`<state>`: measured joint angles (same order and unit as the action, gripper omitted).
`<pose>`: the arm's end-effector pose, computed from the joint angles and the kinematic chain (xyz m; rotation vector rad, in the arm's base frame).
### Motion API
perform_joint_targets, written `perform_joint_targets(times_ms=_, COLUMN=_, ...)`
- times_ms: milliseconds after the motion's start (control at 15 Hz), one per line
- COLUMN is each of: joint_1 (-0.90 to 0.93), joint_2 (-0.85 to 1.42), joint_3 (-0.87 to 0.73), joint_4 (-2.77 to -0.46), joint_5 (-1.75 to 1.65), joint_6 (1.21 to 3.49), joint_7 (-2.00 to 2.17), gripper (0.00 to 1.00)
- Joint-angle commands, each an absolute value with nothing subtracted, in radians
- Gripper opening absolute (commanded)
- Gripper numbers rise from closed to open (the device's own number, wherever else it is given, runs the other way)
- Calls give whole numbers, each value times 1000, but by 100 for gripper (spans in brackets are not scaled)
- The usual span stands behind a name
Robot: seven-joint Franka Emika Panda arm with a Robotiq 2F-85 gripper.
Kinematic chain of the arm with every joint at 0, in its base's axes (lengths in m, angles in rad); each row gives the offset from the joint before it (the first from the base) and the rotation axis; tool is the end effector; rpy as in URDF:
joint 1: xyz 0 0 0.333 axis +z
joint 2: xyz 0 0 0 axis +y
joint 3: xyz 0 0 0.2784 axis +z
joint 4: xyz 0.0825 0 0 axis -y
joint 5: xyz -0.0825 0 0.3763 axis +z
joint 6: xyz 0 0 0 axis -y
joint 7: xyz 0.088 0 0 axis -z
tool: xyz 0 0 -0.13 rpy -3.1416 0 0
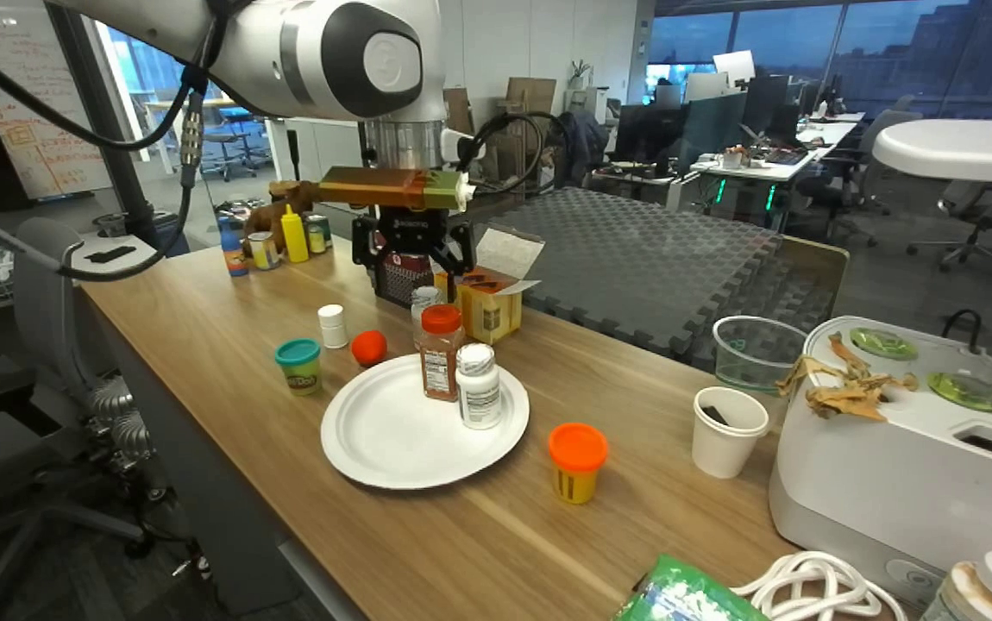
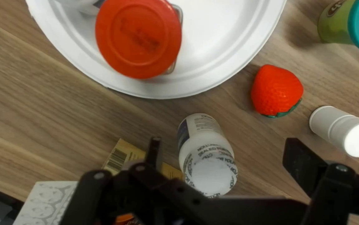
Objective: Move the bottle on the white plate away from you then put all the bottles and the orange plushie on the white plate
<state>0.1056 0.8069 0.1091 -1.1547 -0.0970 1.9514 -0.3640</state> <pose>0.7133 0.1270 0.2701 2.9994 0.8980 -0.0106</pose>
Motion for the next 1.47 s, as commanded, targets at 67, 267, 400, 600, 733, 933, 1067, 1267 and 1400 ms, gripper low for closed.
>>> perform_joint_targets(times_ms=67, joint_1=125, joint_2=877, joint_3=92, joint_4=-1042, joint_5=-121, joint_6=1928, joint_7=-332, gripper=100)
perform_joint_targets(times_ms=267, joint_1=124, joint_2=899, joint_3=95, joint_4=-1012, joint_5=-117, joint_6=1930, joint_7=-336, gripper=66)
perform_joint_targets(times_ms=400, joint_1=126, joint_2=908, joint_3=94, joint_4=-998, joint_5=-117, joint_6=1930, joint_7=-336, gripper=49)
perform_joint_targets(times_ms=600, joint_1=127, joint_2=910, joint_3=95, joint_4=-989, joint_5=-116, joint_6=1932, joint_7=-338, gripper=27)
perform_joint_targets(times_ms=733, joint_1=128, joint_2=900, joint_3=95, joint_4=-991, joint_5=-116, joint_6=1932, joint_7=-339, gripper=21)
perform_joint_targets(times_ms=933, joint_1=122, joint_2=873, joint_3=91, joint_4=-1017, joint_5=-112, joint_6=1916, joint_7=-323, gripper=21)
perform_joint_targets(times_ms=1067, joint_1=119, joint_2=849, joint_3=81, joint_4=-1040, joint_5=-115, joint_6=1916, joint_7=-302, gripper=21)
perform_joint_targets(times_ms=1267, joint_1=122, joint_2=809, joint_3=58, joint_4=-1073, joint_5=-134, joint_6=1905, joint_7=-275, gripper=20)
perform_joint_targets(times_ms=1400, joint_1=121, joint_2=778, joint_3=50, joint_4=-1096, joint_5=-138, joint_6=1883, joint_7=-267, gripper=20)
